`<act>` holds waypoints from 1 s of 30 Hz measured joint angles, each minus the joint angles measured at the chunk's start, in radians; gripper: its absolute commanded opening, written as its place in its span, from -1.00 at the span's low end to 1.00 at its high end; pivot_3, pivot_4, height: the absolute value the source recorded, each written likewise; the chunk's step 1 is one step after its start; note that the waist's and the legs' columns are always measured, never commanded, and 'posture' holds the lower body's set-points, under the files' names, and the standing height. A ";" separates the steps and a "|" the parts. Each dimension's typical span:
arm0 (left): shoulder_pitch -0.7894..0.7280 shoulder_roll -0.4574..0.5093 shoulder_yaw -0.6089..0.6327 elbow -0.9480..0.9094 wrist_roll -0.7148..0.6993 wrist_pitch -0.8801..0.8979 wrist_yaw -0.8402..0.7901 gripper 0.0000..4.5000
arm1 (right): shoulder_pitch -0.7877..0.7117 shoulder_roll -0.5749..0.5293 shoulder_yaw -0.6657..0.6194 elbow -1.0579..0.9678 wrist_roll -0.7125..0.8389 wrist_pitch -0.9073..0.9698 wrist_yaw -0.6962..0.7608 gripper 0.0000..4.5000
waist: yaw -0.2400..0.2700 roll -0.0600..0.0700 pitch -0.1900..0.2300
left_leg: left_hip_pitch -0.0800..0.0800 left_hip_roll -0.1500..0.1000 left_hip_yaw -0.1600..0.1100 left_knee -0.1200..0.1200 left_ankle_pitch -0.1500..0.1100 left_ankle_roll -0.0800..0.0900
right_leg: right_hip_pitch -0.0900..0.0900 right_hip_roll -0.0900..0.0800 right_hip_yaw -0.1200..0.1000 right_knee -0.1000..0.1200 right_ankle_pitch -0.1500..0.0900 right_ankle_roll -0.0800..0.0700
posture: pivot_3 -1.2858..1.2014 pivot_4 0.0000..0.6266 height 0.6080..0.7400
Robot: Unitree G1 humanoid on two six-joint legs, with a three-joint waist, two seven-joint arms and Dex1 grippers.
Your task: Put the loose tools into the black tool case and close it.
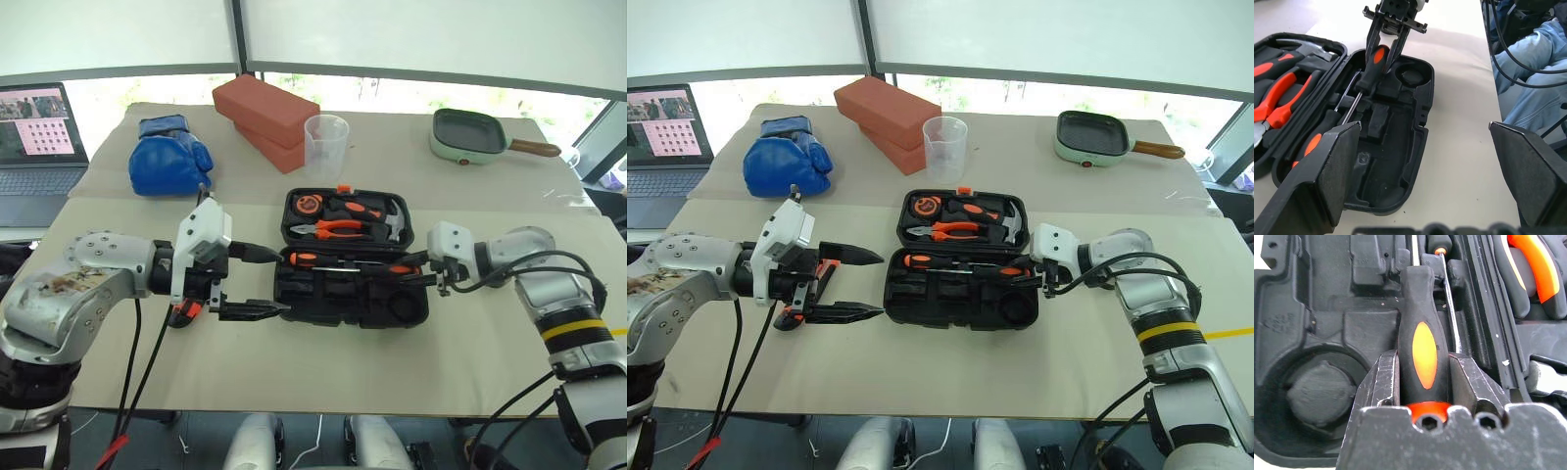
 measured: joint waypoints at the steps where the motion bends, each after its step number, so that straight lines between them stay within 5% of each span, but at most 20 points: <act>1: -0.001 0.000 -0.002 0.001 0.001 -0.006 0.000 1.00 | -0.003 0.004 0.000 0.006 -0.005 -0.003 0.000 -0.54 | 0.000 0.000 0.000 | 0.000 0.000 0.000 0.000 0.000 0.000 | 0.000 0.000 0.000 0.000 0.000 0.000 | 0.03 -0.52 0.98; 4: -0.003 -0.004 -0.016 0.005 0.002 -0.014 0.001 1.00 | -0.013 0.007 0.000 0.019 -0.016 -0.005 0.004 -0.54 | 0.001 0.000 0.000 | 0.000 0.000 0.000 0.000 0.000 0.000 | 0.000 0.000 0.000 0.000 0.000 0.000 | 0.03 -0.52 0.98; 6: -0.006 -0.004 -0.016 0.008 0.003 -0.020 0.001 1.00 | -0.013 0.007 0.000 0.019 -0.014 0.002 0.012 -0.09 | 0.001 0.000 0.000 | 0.000 0.000 0.000 0.000 0.000 0.000 | 0.000 0.000 0.000 0.000 0.000 0.000 | 0.03 -0.52 0.98; 13: -0.015 -0.004 -0.020 0.028 0.006 -0.029 -0.003 1.00 | 0.002 0.015 -0.054 -0.136 0.100 0.198 0.038 0.87 | 0.000 0.000 0.000 | 0.000 0.001 0.000 0.000 0.000 0.000 | 0.000 0.000 0.000 0.001 0.000 0.000 | 0.03 -0.52 0.98; 14: -0.015 -0.004 -0.021 0.030 0.007 -0.030 -0.004 1.00 | 0.000 0.017 -0.066 -0.155 0.116 0.222 0.027 0.87 | 0.000 0.000 0.000 | 0.000 0.001 0.000 0.000 0.000 0.000 | 0.000 0.000 0.000 0.001 0.000 0.000 | 0.03 -0.52 0.98; 17: -0.015 -0.003 -0.023 0.038 0.018 -0.034 -0.006 1.00 | -0.002 0.043 -0.089 -0.192 0.141 0.292 -0.013 0.68 | 0.000 0.000 0.000 | 0.000 0.000 0.000 0.000 0.000 0.000 | 0.000 0.000 0.000 0.001 0.000 0.000 | 0.03 -0.52 0.98; 27: -0.038 -0.010 -0.044 0.049 0.039 -0.054 -0.009 1.00 | 0.056 0.144 -0.065 -0.189 0.114 0.317 -0.105 -0.88 | 0.002 0.000 0.000 | -0.001 0.000 0.000 0.000 0.000 0.000 | -0.001 0.000 0.000 0.001 0.000 0.000 | 0.03 -0.52 0.98; 30: -0.039 -0.011 -0.045 0.056 0.039 -0.054 -0.009 1.00 | 0.054 0.156 -0.054 -0.146 0.100 0.307 -0.116 -0.99 | 0.000 0.000 0.000 | -0.001 0.000 0.000 0.000 0.000 0.000 | -0.001 0.000 0.000 0.001 0.000 0.000 | 0.03 -0.52 0.98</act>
